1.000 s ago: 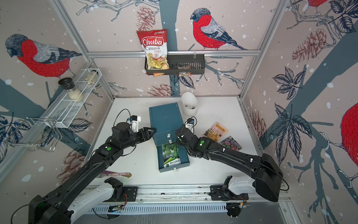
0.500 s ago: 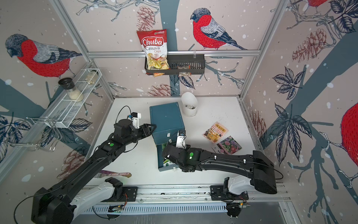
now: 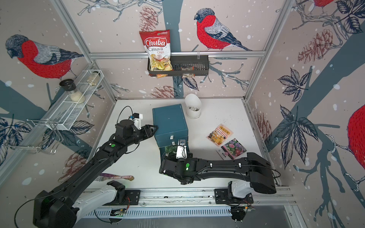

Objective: Take the seed bags out of the drawer
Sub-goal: Pick up the seed packet from the drawer.

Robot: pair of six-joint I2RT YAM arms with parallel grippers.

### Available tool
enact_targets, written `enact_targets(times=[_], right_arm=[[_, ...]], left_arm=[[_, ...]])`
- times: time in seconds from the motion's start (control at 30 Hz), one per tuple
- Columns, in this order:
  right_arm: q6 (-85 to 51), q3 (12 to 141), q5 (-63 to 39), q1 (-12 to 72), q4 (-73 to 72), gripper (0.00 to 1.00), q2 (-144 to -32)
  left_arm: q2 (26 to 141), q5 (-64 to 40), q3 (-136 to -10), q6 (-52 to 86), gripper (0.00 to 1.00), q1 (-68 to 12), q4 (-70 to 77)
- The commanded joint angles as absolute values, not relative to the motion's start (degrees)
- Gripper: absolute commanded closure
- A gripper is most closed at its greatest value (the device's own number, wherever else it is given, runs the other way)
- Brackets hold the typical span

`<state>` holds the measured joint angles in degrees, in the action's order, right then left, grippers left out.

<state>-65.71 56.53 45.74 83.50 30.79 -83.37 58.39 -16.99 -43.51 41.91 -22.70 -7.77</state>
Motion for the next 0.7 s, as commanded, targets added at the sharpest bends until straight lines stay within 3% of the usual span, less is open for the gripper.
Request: enact_targets(times=[0.0, 0.67], right_arm=[[-60.25, 54.80, 39.34, 82.26, 23.45, 0.22, -81.92], [-60.56, 47.96, 32.23, 78.05, 19.07, 0.38, -72.63]], left_arm=[[57.13, -17.59, -44.15, 40.11, 0.44, -22.61, -12.02], [50.78, -16.61, -41.91, 39.07, 0.41, -22.63, -15.16]])
